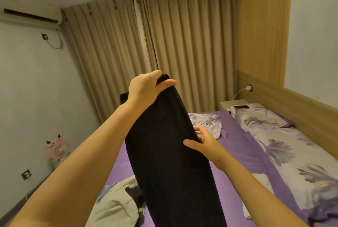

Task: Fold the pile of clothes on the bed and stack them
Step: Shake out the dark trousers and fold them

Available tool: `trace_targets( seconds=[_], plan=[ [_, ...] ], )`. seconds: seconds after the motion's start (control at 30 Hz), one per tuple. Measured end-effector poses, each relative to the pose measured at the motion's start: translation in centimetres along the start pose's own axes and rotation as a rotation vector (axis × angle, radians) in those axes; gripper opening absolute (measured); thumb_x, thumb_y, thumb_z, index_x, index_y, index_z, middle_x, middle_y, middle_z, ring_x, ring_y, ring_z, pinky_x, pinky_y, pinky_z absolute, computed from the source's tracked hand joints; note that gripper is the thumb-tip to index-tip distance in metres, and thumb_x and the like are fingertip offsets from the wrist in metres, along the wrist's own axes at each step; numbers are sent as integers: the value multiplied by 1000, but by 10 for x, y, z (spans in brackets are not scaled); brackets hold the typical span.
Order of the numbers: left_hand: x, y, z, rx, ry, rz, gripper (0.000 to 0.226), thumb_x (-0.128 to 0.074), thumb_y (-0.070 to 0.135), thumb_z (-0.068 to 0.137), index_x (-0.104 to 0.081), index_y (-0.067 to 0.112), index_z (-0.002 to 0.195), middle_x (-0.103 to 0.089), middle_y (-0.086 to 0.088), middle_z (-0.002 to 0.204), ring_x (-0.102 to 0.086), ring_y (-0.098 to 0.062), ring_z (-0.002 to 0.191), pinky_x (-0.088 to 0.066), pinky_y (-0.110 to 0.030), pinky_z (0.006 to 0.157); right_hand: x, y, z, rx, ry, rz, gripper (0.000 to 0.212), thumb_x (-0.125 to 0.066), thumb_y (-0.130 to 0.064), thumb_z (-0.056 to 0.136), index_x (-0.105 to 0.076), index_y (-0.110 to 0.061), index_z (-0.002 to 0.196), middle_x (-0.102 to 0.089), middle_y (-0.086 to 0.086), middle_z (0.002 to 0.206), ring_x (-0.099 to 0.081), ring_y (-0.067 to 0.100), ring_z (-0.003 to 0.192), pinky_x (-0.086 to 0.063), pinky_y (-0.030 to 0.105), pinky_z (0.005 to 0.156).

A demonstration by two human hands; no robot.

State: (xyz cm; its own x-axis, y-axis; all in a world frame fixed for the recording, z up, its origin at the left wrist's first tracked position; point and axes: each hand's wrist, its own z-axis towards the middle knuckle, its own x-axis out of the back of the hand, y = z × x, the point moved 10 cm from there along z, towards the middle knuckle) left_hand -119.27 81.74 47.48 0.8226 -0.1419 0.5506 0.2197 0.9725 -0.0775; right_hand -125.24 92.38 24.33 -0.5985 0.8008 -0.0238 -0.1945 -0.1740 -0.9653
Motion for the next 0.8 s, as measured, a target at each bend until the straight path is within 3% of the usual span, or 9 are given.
trace_targets(
  seconds=[0.07,0.17,0.27,0.37,0.43,0.5,0.53,0.6,0.8],
  plan=[
    [3,2,-4,4,5,-14,67,-39,69,78,-52,4,69,-54,-5,56,-50,-23,50,-40,-33,53,-16,-25,10,63,-33,-85,48,-77,-49,71,-50,-52,110,-64,-28,105,-62,-3,99,-52,12,71],
    [18,0,-7,30,41,57,66,-37,70,80,-55,7,71,-54,-2,56,-51,-21,49,-43,-33,53,-26,-47,23,102,40,-134,27,-76,-40,75,-58,-45,94,-65,-25,93,-62,-3,89,-50,9,65],
    [35,0,-17,-11,133,366,42,-56,53,87,-66,12,94,-70,-3,83,-67,-24,78,-50,-40,84,-38,-54,32,161,89,-154,19,-75,-30,78,-60,-39,87,-67,-22,84,-63,-5,80,-48,8,61],
    [24,44,-34,-355,160,464,30,-50,40,95,-72,20,94,-73,6,94,-62,-21,115,-19,-51,115,-60,-67,34,226,71,-196,16,-74,-24,79,-63,-35,80,-69,-21,74,-65,-4,73,-47,7,57],
    [-7,46,-39,-391,-69,511,65,-20,50,100,-73,24,72,-71,10,71,-63,-14,110,-5,-50,118,-73,-74,36,268,47,-233,18,-74,-20,80,-63,-34,81,-69,-22,72,-64,-5,73,-47,6,61],
    [-30,34,-46,-377,-231,671,86,1,54,97,-66,23,54,-59,9,50,-65,-8,72,-28,-42,113,-79,-73,35,255,27,-260,19,-73,-22,81,-61,-36,83,-67,-24,72,-62,-10,72,-45,3,61],
    [-31,28,-49,-373,-223,714,87,0,54,97,-62,21,47,-54,8,44,-57,-9,53,-45,-34,92,-79,-68,35,235,18,-275,14,-72,-24,81,-62,-33,86,-68,-21,76,-63,-9,73,-46,5,63],
    [-25,18,-50,-328,-154,726,81,-11,52,98,-54,18,39,-47,7,37,-46,-12,36,-41,-26,60,-75,-57,33,199,22,-287,14,-71,-28,83,-66,-21,93,-70,-10,87,-66,3,81,-53,18,74],
    [-26,-1,-44,-230,-174,584,83,-8,56,96,-52,13,40,-49,1,39,-47,-18,38,-42,-31,68,-35,-6,13,56,-3,-225,12,-70,-22,84,-68,-20,95,-71,-4,95,-67,11,91,-55,29,82]
  ],
)
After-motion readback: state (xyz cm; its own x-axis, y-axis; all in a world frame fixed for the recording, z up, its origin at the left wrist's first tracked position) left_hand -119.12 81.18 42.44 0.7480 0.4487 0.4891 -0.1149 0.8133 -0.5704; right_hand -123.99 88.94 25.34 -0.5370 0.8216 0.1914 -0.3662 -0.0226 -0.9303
